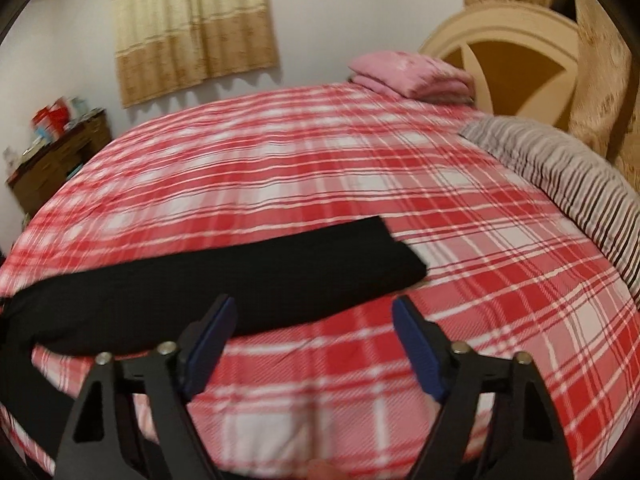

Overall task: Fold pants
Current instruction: 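Lower both grippers onto the pants legs' hems and close them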

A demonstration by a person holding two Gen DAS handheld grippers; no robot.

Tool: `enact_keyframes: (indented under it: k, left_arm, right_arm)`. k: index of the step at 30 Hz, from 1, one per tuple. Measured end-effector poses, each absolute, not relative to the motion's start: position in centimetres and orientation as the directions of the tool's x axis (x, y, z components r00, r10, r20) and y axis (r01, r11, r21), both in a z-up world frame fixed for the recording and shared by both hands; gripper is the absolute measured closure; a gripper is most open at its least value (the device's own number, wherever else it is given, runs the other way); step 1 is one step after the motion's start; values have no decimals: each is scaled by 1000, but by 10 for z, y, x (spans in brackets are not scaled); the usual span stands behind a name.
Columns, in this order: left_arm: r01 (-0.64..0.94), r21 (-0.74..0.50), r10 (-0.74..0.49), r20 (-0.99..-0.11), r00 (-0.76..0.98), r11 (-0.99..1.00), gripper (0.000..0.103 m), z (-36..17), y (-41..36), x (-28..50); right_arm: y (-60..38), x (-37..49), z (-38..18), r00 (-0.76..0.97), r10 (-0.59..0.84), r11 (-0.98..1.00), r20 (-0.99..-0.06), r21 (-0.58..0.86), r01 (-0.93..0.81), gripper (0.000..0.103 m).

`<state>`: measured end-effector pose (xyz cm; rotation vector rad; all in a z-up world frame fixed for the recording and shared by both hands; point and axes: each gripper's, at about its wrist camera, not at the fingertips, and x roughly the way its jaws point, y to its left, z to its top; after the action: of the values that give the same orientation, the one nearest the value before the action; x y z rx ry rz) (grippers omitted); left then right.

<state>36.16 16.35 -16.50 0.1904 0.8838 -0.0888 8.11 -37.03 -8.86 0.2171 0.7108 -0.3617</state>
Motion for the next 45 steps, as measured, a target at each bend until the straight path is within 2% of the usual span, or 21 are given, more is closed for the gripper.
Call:
enact_keyframes:
  k: [5,9,12,20,23,27,29,31,34,36,38,45]
  left_arm:
    - [167,131,-6,-769,639,977,73,-163,161,362]
    - [161,133,-6,-754,657,978,86,-159,164,361]
    - [169,147,-2,-750,661,975,86,-157,162,359]
    - [171,192,37,-760,648,966,86,-165,158,367]
    - [167,203,46,-757,651,965,86,-167,156,368]
    - [155,206,59,-761,646,966,83,-169,155,372]
    - [144,211,71,-764,642,967,78,-169,155,375]
    - [141,215,78,-767,637,966,78,-169,154,377]
    - [184,253,73,-751,656,950,85,-166,148,374]
    - [205,256,50,-730,682,945,95,-161,147,369]
    - [196,247,43,-717,696,949,96,-154,150,365]
    - [202,201,-8,-690,724,959,96,-135,162,350]
  right_arm:
    - [-428,112,-93,636,-287,874,-716,76,480,24]
    - [-464,137,-100,586,-322,857,-744,34,514,25]
    - [-484,157,-112,568,-292,858,-769,51,510,32]
    - [-493,205,-139,530,-193,911,-825,49,408,32]
    - [-492,214,-152,493,-199,921,-847,10,388,32]
    - [-496,217,-164,500,-154,930,-853,47,366,32]
    - [-496,219,-168,508,-123,931,-853,78,357,44]
    - [-494,222,-170,526,-94,936,-845,105,336,57]
    - [-487,227,-166,538,-80,945,-839,107,308,85]
    - [-477,227,-162,546,-95,957,-832,75,281,89]
    - [-466,224,-156,561,-118,967,-819,33,252,91]
    - [-451,201,-117,665,-130,975,-735,27,221,92]
